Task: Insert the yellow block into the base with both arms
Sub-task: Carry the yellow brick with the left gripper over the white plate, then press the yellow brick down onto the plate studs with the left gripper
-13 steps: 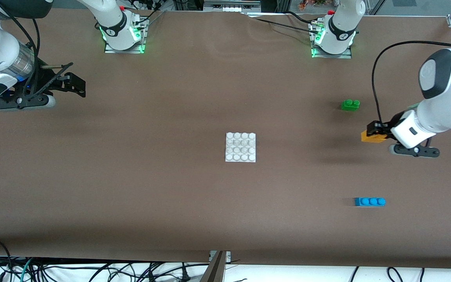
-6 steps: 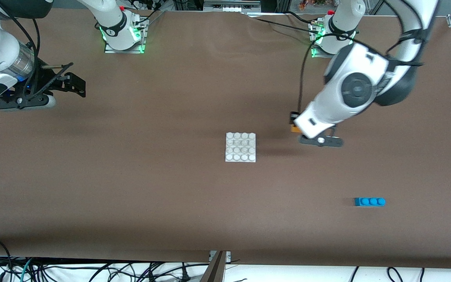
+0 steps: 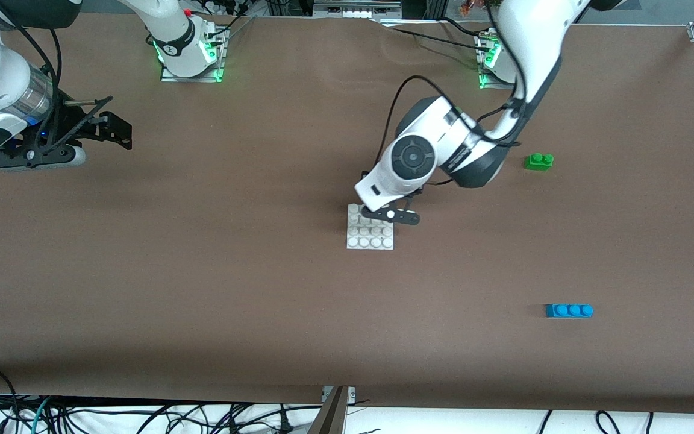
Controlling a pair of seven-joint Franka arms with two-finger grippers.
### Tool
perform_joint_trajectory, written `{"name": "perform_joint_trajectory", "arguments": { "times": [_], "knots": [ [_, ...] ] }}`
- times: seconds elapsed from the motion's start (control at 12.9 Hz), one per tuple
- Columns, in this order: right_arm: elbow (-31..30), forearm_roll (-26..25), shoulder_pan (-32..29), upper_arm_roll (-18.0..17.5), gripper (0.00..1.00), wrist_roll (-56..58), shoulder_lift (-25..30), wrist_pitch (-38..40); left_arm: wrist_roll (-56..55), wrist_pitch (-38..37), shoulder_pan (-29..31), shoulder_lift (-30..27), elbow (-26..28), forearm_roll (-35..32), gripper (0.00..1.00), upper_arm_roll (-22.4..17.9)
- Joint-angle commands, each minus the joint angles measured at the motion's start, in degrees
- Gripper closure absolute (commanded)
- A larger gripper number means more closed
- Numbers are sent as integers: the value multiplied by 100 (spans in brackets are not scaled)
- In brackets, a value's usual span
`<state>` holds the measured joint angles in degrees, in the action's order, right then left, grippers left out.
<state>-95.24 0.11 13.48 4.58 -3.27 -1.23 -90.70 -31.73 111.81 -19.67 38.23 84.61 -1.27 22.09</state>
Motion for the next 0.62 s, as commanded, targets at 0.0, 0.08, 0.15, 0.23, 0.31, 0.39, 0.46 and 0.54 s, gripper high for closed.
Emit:
{"name": "perform_joint_trajectory", "arguments": {
  "times": [0.0, 0.08, 0.15, 0.23, 0.31, 0.39, 0.46, 0.54],
  "knots": [
    [-12, -72, -38, -27, 1, 90, 79, 96, -36, 314, -142, 255, -323, -48, 84, -212],
    [-12, -72, -30, -27, 1, 99, 79, 96, -44, 420, -221, 290, -314, -249, 84, -248],
    [-12, -72, -30, -27, 1, 90, 79, 96, -53, 464, -257, 386, -323, -338, 84, -266],
    [-12, -72, -38, -27, 1, 90, 79, 96, -53, 569, -257, 457, -323, -356, 84, -275],
    [-12, -72, -38, -27, 1, 90, 79, 96, -53, 788, -266, 492, -323, -374, 84, -275],
    [-12, -72, -30, -27, 1, 99, 79, 96, -53, 912, -266, 554, -323, -366, 84, -275],
    [-12, -72, -38, -27, 1, 99, 79, 96, -53, 931, -274, 598, -323, -365, 84, -275],
    [-12, -72, -38, -27, 1, 90, 79, 96, -53, 931, -275, 624, -323, -374, 84, -284]
  ]
}}
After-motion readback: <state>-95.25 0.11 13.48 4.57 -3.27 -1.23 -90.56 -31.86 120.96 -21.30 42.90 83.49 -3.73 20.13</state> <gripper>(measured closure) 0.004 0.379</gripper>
